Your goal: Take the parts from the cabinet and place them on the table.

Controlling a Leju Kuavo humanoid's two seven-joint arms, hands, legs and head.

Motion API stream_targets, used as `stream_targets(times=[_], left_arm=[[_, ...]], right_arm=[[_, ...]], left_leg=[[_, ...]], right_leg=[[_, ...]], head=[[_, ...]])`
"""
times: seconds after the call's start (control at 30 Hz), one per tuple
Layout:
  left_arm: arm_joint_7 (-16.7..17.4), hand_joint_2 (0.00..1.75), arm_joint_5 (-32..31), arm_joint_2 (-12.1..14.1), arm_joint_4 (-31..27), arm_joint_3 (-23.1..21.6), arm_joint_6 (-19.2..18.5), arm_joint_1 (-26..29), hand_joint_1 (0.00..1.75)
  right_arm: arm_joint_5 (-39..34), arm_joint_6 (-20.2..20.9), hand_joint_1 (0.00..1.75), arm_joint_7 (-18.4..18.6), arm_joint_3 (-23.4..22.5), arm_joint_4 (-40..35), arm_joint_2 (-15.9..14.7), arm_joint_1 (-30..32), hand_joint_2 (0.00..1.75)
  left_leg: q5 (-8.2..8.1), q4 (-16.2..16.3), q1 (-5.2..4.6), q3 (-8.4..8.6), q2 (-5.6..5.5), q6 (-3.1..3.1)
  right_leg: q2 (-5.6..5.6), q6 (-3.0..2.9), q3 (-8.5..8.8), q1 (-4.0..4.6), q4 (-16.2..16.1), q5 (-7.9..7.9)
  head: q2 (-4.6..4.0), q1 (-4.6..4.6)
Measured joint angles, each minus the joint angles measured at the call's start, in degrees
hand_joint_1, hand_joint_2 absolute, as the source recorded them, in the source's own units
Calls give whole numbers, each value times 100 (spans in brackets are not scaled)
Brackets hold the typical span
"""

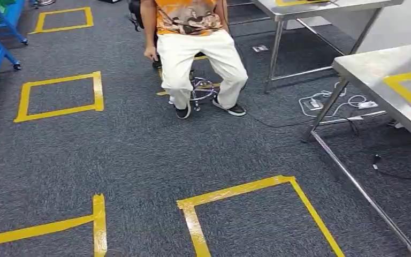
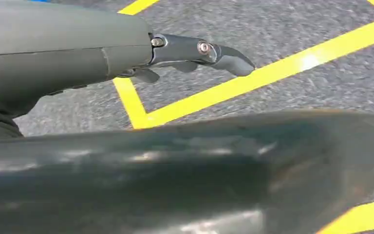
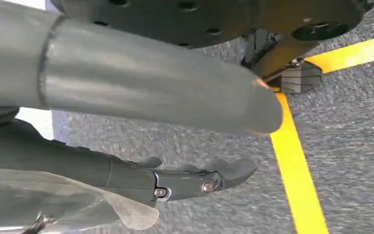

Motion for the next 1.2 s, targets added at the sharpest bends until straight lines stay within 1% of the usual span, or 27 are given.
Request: stream_targets(times=[0.03, 0.07, 0.1, 0.13, 0.17, 0.2, 0.27, 0.3, 0.33, 0.47, 0.5, 0.53, 0.57, 0.63, 0.67, 0.7, 0.77, 0.8, 0.83, 0.9, 0.97, 1.0, 1.03, 1.07, 1.13, 1.17, 1.2], left_arm=[[0, 0, 9, -4, 0, 0, -2, -14, 0], [0, 0, 15, -4, 0, 0, -2, -32, 0], [0, 0, 17, -4, 0, 2, -2, -42, 0], [0, 0, 18, -4, 0, 2, -2, -39, 0], [0, 0, 24, -2, 0, 2, -4, -26, 0], [0, 0, 31, -2, 0, 9, -7, -12, 0], [0, 0, 33, -2, 0, 37, -7, -9, 0], [0, 0, 35, -2, 0, 55, -9, -13, 0], [0, 0, 33, -2, 0, 57, -9, -35, 0], [0, 0, 35, -2, 0, 79, -9, -31, 0], [0, 0, 39, -4, 0, 83, -7, -13, 0], [0, 0, 39, -4, 0, 83, -7, -15, 0], [0, 0, 39, -6, 0, 85, -9, -35, 0], [0, 0, 37, -17, 0, 85, -9, -46, 0], [0, 0, 39, -15, 0, 87, -13, -41, 0], [0, 0, 37, -13, 0, 87, -20, -34, 0], [0, 0, 33, -13, 0, 90, -22, -34, 0], [0, 0, 24, -17, 0, 90, -22, -37, 0], [0, 0, 9, -20, 0, 90, -20, -42, 0], [0, 0, -24, -22, 0, 90, -6, -46, 0], [0, 0, -28, -24, 0, 90, -2, -10, 0], [-4, 0, -28, -19, 0, 90, 2, -7, 0], [-13, 0, -28, -24, 0, 90, 2, -5, 0], [-13, 0, -28, -24, 0, 90, 0, -22, 0], [-9, 0, -31, -22, 0, 90, -2, -44, 0], [7, 0, -31, -22, 0, 90, -2, -40, 0], [11, 0, -31, -22, 0, 90, -4, -22, 0]], right_arm=[[0, 0, 0, -4, 2, 0, 0, 5, 0], [0, 7, 0, -4, 2, 2, 0, 14, 0], [0, 7, 0, -4, 2, 2, 0, 28, 0], [0, 9, 0, -4, 2, 2, -2, 28, 0], [0, 20, 0, -4, 2, 2, -2, 24, 0], [7, 55, 0, -4, 2, 2, -2, 16, 0], [22, 114, 0, -22, 9, 4, -2, 3, 0], [24, 114, 0, -22, 22, 7, -2, 0, 0], [24, 114, 0, -24, 39, 11, -2, 2, 0], [26, 114, 0, -24, 50, 11, -2, -25, 0], [24, 114, 0, -24, 55, 11, -2, -35, 0], [24, 114, 0, -39, 57, 13, -2, -35, 0], [24, 114, 0, -37, 57, 15, -2, -21, 0], [24, 116, 0, -35, 59, 15, -2, 16, 0], [26, 125, 0, -35, 59, 15, -2, 26, 0], [26, 157, 0, -28, 59, 17, -2, 28, 0], [28, 197, 0, -20, 59, 17, -7, 21, 0], [28, 201, 0, -20, 59, 17, -15, 19, 0], [24, 214, 0, -22, 61, 22, -17, 18, 0], [9, 219, 0, -22, 63, 28, -20, 23, 0], [-4, 245, 0, -31, 61, 28, -24, 40, 0], [2, 280, 0, -31, 61, 28, -24, 43, 0], [2, 293, 0, -33, 61, 28, -26, 47, 0], [2, 304, 0, -37, 61, 28, -26, 64, 0], [2, 321, 0, -31, 61, 28, -37, 104, 0], [2, 323, 0, -17, 61, 28, -37, 111, 0], [2, 332, 0, -20, 61, 28, -37, 109, 0]], left_leg=[[-200, 335, 6, -150, 217, -33], [-413, 777, 18, -355, 326, -60], [-617, 1282, 28, -595, 383, -79], [-706, 1595, 35, -743, 402, -90], [-648, 1639, 41, -759, 407, -91], [-487, 1455, 41, -667, 416, -82], [18, 492, 29, -181, 530, -24], [153, 34, -16, 48, 846, 38], [55, -96, -101, 107, 1057, 70], [69, -166, -85, 86, 765, 194], [101, -210, -49, 112, 713, 235], [108, -215, -39, 107, 660, 258], [106, -215, -37, 95, 583, 277], [100, -213, -42, 96, 423, 289], [100, -210, -43, 104, 331, 289], [99, -207, -43, 116, 252, 288], [90, -196, -40, 142, 81, 276], [79, -184, -36, 149, 17, 258], [71, -157, -65, 129, -44, 230], [91, -136, -33, 69, -161, 181], [117, -137, -23, 50, -276, 110], [61, -90, -16, 34, -205, 99], [-77, 112, -45, -45, 110, 56], [-309, 537, -34, -246, 283, 14], [-687, 1462, 1, -688, 392, -29], [-727, 1720, 20, -815, 405, -44], [-600, 1648, 35, -778, 415, -52]], right_leg=[[-83, -40, 11, 6, -6, -10], [-174, -50, 15, 18, -6, -18], [-280, -65, 17, 30, -5, -30], [-361, -68, 17, 34, -4, -41], [-437, -68, 27, 36, -4, -50], [-501, -64, 35, 41, -4, -57], [-628, -50, 85, 51, -4, -88], [-676, -29, 106, 60, -5, -108], [-732, 21, 78, 108, 12, -141], [-991, 132, 183, 111, -29, -194], [-716, 185, 139, 94, 43, -288], [-448, 186, 16, 83, 323, -471], [-293, 187, -197, 75, 788, -702], [-196, 181, -658, 80, 1692, -1035], [-188, 182, -778, 82, 1838, -988], [-185, 174, -746, 81, 1688, -806], [-118, 152, -395, 75, 772, -201], [60, 138, -200, 61, 283, 50], [336, 121, -144, 47, 137, -35], [267, 89, -53, 53, 50, -55], [161, 20, -39, 62, 39, -30], [72, -22, -10, 22, -4, -7], [13, -30, 13, 31, -14, -6], [-90, -67, 22, 42, -14, -28], [-287, -99, 39, 58, -12, -55], [-371, -97, 47, 61, -10, -67], [-447, -97, 65, 62, -10, -82]], head=[[0, -77], [0, -68], [0, -68], [0, -70], [0, -70], [2, -72], [0, -68], [0, -72], [2, -74], [0, -70], [0, -26], [2, 4], [0, 7], [0, 2], [2, 0], [2, -6], [0, -2], [2, 2], [0, -6], [0, -9], [0, -15], [0, -6], [0, -54], [0, -72], [2, -68], [0, -70], [0, -70]])
